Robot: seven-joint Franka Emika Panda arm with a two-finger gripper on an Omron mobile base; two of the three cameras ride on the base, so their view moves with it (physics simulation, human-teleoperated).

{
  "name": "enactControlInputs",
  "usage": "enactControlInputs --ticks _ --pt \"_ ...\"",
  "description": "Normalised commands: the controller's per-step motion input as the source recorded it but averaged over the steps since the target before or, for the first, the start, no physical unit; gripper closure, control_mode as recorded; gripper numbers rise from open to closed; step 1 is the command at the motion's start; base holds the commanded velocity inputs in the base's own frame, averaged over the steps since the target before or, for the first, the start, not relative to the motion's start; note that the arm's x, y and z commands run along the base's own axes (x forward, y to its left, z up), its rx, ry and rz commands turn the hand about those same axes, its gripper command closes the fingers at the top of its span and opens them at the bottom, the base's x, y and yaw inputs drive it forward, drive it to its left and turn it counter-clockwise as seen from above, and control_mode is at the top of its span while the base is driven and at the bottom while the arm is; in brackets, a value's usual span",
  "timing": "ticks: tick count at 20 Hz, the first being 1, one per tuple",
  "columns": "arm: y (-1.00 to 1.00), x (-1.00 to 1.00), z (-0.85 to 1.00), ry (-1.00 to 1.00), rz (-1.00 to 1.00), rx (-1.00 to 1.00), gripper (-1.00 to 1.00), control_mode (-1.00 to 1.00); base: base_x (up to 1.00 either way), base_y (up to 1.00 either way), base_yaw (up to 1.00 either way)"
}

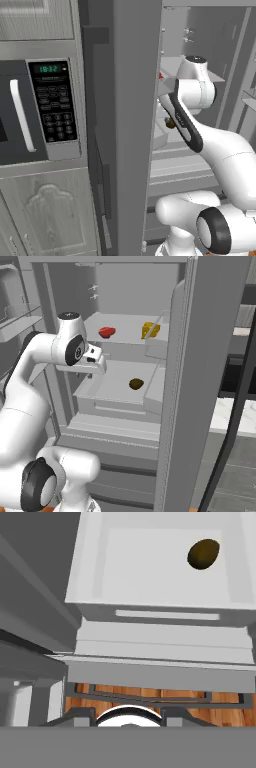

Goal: Take the cheese, steak, and avocado from the fridge and place them on the plate on the dining counter to create an appetizer plate.

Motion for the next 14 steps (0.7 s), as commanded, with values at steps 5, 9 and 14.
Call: enactControlInputs --ticks 5,9,14 --pt "-0.04 -0.16 0.04 -0.13 0.00 0.00 -1.00 -1.00 0.00 0.00 0.00" --pt "-0.17 -0.21 0.11 -0.26 -0.04 0.00 -1.00 -1.00 0.00 0.00 0.00" --pt "-0.06 -0.08 0.16 -0.15 -0.04 0.00 -1.00 -1.00 0.00 0.00 0.00"
